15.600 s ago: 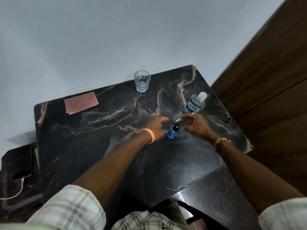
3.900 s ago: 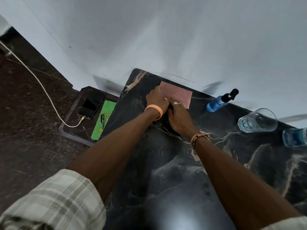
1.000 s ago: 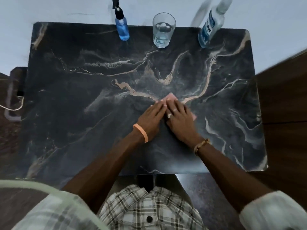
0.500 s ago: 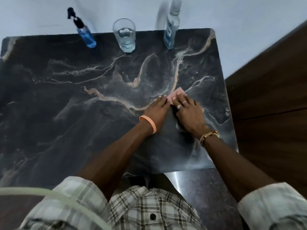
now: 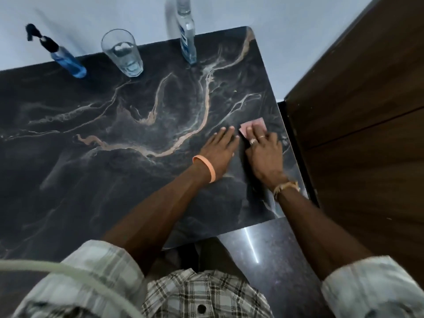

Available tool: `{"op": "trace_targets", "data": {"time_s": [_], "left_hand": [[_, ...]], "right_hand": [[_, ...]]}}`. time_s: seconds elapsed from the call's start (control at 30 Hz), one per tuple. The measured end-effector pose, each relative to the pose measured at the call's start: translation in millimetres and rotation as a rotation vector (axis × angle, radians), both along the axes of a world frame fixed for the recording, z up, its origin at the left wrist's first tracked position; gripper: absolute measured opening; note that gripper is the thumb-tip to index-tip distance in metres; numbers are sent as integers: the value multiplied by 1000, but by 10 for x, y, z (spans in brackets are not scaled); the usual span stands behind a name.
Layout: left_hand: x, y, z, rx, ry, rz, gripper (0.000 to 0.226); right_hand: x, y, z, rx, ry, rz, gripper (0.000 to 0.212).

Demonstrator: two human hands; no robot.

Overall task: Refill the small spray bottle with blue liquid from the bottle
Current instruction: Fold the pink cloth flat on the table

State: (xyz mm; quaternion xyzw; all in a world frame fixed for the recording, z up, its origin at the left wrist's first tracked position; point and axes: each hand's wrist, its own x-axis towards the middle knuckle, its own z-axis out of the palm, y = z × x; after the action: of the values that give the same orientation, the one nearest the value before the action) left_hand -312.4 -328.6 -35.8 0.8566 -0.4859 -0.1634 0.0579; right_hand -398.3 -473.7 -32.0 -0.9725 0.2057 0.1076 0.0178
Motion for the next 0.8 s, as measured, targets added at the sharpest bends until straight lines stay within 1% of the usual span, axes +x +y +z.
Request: {"op": "trace_targets", "data": {"time_s": [0.07,0.13,0.2,0.27,0.3,0.4,0.5,0.57,0.63,0.7,0.8], "left_hand": [[-158,-134,16,-30,14,-102,58],[-252,-188,35,-62,39,-158,55],[-255,-240,50,-55,48,-96,57],[-181,-366,39,-13,39,-33,64],[-127,-461,46,-9,28,-16,66],[-91,-820,101,-57,47,-60,61],[-376,-872,88,-101,107,-86,44],[-585,-687,29,-122,118,-164,39],[-635,-467,-26,-210,167,-191,31],[-497,-368,-67,-287,144,-214,25],[-142,-392,-69,-169,88,-121,40]], "right_hand": [[-361,197,-25,-14,6,-62,61],[-548,340,-79,9,9,-8,62],[-410,178,-127,4,45,130,64],[-179,-139,-139,-29,83,202,63],[-86,-288,-132,-40,95,172,61],[-124,-550,-96,20,69,-75,59],[-594,-292,-95,10,67,-182,59],[-923,15,-99,2,53,-237,59],[-1048,256,-111,37,31,-266,61],[-911,279,-120,64,3,-225,61],[-383,6,-141,79,12,-116,63]]}}
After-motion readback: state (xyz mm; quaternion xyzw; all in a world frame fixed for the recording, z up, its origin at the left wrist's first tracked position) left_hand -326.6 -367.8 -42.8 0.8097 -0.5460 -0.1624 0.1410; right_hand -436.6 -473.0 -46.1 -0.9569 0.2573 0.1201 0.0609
